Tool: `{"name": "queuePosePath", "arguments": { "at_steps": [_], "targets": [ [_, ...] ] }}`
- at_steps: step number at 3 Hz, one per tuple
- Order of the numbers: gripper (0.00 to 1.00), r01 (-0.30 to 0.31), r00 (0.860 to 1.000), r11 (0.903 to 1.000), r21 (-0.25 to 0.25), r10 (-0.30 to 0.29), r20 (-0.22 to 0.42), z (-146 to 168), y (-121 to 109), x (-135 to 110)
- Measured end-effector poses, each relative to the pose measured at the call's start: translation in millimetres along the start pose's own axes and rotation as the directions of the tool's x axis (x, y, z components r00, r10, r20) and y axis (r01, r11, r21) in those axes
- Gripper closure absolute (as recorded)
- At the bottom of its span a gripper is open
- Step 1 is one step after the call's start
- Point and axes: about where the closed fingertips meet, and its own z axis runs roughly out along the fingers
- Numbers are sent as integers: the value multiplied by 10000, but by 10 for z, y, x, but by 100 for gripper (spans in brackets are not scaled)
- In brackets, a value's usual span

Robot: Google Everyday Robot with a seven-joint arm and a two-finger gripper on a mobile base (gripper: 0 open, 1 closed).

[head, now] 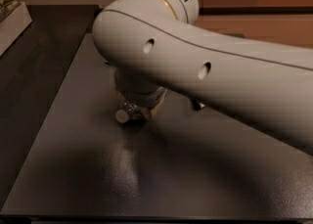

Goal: Knock water bottle over

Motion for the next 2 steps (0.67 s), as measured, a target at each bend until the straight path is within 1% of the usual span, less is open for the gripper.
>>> {"name": "queuePosePath", "arguments": {
  "at_steps": [1, 2],
  "targets": [
    [0, 393, 9992, 9987, -335, -394, -18, 92, 83, -50],
    [0, 394, 9992, 9987, -334, -394, -18, 92, 83, -50]
  ]
}}
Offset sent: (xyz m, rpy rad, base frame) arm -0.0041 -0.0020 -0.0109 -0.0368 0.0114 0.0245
